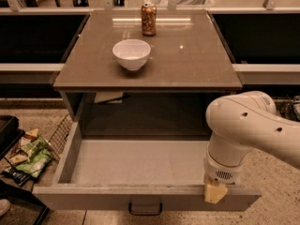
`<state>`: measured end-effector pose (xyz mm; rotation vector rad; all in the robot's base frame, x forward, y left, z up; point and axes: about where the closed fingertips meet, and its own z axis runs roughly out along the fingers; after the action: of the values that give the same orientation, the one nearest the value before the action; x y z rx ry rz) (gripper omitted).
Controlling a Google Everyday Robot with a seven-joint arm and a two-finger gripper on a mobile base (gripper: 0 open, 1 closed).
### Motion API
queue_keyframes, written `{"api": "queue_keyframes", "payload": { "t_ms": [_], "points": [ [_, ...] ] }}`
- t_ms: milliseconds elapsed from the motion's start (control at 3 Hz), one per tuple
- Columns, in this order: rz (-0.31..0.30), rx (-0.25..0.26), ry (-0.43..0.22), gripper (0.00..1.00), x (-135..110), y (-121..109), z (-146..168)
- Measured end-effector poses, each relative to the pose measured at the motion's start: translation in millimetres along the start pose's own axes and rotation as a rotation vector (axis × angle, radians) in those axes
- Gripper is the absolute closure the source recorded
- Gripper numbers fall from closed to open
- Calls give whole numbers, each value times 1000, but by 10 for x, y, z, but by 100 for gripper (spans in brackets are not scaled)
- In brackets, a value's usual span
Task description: Open top drawer
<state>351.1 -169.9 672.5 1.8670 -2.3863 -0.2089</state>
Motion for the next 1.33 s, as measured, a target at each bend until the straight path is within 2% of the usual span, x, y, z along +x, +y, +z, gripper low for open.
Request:
{"api": "queue_keyframes", "payload": {
  "t_ms": [333, 667, 1333],
  "points": [
    [0, 0, 0, 96, 0, 0, 0],
    [0, 0, 1, 0, 3, 3, -1],
    [-22, 21, 17, 0, -43, -82, -94]
  ]
}}
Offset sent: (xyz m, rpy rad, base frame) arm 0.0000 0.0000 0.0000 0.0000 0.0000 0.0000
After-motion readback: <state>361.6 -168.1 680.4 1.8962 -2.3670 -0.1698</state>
